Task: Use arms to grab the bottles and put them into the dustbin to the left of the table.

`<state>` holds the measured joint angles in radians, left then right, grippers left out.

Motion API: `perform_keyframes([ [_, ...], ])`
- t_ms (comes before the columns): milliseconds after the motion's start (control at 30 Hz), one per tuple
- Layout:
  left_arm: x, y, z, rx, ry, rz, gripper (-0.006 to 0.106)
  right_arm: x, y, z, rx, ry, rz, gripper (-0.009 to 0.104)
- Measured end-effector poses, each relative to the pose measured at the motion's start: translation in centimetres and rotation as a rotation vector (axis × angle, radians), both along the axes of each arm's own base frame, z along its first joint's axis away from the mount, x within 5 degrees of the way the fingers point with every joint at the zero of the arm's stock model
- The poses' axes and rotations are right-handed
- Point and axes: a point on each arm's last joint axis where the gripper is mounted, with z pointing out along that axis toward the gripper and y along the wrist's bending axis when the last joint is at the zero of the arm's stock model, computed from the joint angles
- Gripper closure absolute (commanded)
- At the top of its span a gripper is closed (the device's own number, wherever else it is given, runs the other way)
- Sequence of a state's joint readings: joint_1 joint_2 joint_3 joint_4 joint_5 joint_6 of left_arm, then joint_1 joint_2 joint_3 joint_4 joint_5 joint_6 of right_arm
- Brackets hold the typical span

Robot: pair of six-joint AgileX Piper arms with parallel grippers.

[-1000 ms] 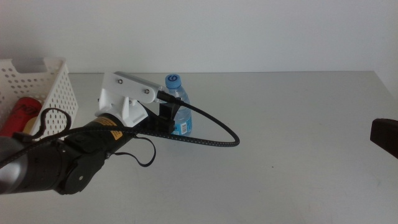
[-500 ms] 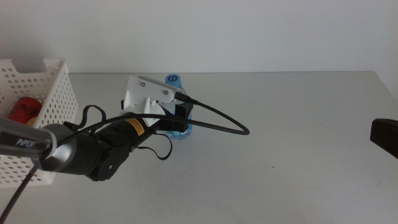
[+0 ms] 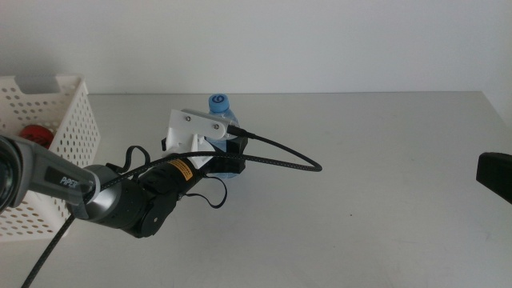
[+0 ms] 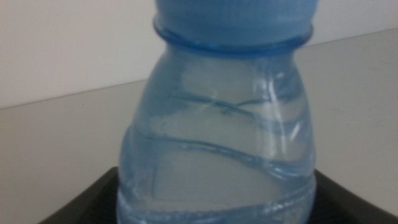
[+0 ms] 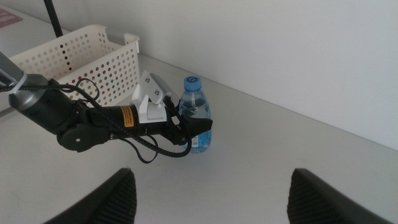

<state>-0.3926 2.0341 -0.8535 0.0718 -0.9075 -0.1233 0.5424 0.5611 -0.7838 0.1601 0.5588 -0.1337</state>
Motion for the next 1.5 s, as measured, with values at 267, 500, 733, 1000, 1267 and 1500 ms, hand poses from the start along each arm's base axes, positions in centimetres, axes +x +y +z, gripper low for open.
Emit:
perform_keyframes([
  [267, -0.3, -0.3, 0.4, 0.023, 0.007, -0.054, 0.092, 0.0, 0.0, 0.0, 0.0, 0.0, 0.0, 0.034],
  [500, -0.7, 0.4, 4.3, 0.108, 0.16, 0.001, 0.102, 0.0, 0.0, 0.0, 0.0, 0.0, 0.0, 0.034],
  [733, -0.2, 1.1, 11.5, 0.164, 0.205, 0.039, 0.102, 0.0, 0.0, 0.0, 0.0, 0.0, 0.0, 0.034],
  [1000, 1.4, 7.0, 16.9, 0.339, 0.54, 0.161, 0.102, 0.0, 0.0, 0.0, 0.0, 0.0, 0.0, 0.034],
  [1267, 1.4, 15.2, 22.6, 0.409, 0.677, 0.282, 0.102, 0.0, 0.0, 0.0, 0.0, 0.0, 0.0, 0.034],
  [1500, 0.2, 20.9, 23.2, 0.401, 0.773, 0.389, 0.102, 0.0, 0.0, 0.0, 0.0, 0.0, 0.0, 0.034],
])
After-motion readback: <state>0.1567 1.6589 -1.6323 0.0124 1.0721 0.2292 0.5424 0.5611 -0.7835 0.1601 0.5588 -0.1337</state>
